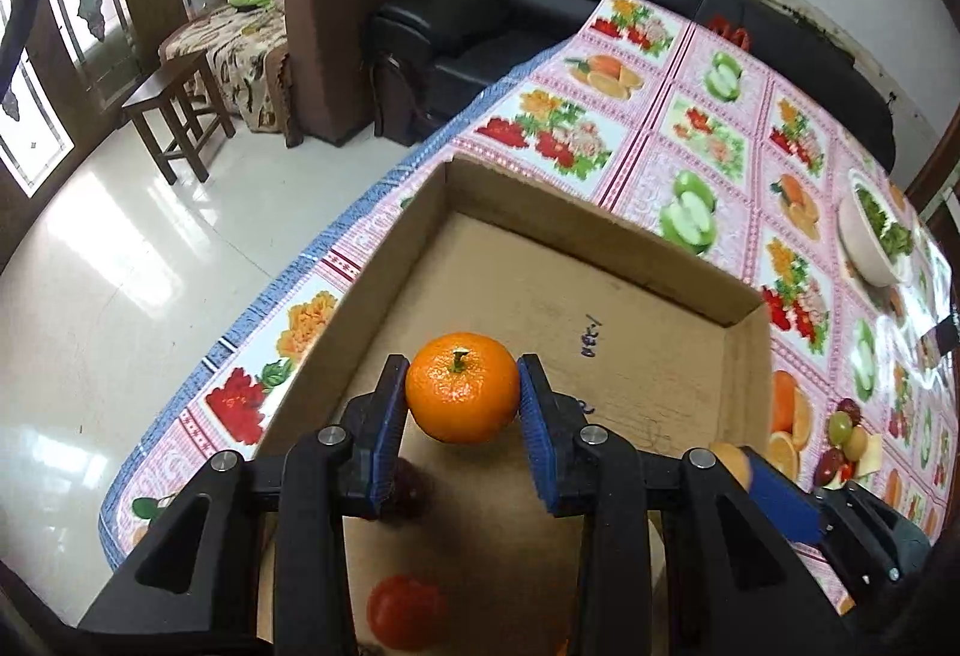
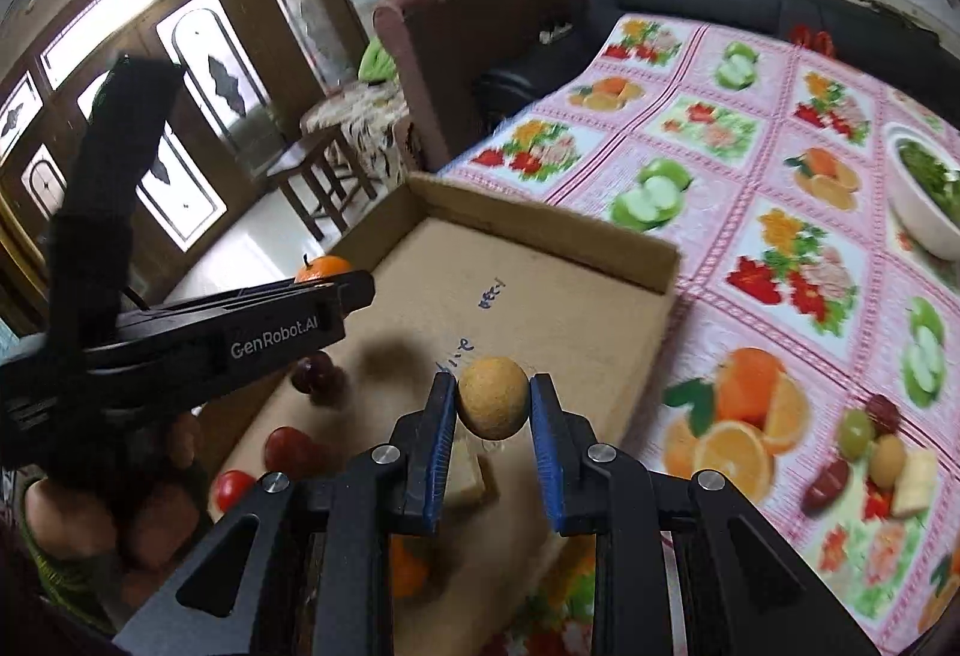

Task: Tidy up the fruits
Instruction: 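Carry orange in left tool over box while right tool carries tan fruit there, then open left tool releasing orange in box while right tool releases tan fruit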

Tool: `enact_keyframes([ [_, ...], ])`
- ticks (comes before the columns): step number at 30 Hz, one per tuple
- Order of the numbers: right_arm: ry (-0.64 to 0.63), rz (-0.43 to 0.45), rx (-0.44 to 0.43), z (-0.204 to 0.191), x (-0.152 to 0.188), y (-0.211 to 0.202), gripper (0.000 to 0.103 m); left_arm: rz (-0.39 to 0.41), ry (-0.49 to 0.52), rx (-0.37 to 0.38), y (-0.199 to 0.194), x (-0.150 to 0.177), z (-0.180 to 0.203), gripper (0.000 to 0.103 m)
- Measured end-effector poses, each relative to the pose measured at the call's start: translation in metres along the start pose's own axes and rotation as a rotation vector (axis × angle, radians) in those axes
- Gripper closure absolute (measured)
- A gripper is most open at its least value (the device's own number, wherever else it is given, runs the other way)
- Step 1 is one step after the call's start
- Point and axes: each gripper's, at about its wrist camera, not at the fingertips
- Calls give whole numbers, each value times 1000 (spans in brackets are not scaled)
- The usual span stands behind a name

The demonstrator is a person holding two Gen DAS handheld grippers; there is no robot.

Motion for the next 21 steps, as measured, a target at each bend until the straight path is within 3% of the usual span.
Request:
enact_keyframes([
  [12, -53, -108, 26, -9, -3, 51, 77, -73, 17, -47, 25, 4, -1, 68],
  [21, -49, -70, 21, -6, -2, 33, 63, -62, -44, 2, 10, 3, -10, 63],
])
Point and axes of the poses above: each gripper's, at about its wrist camera, not at the fingertips, and y roughly the way its jaws point, z to its right, x to its underside, and after that the axes turned 8 degrees about x, right-handed
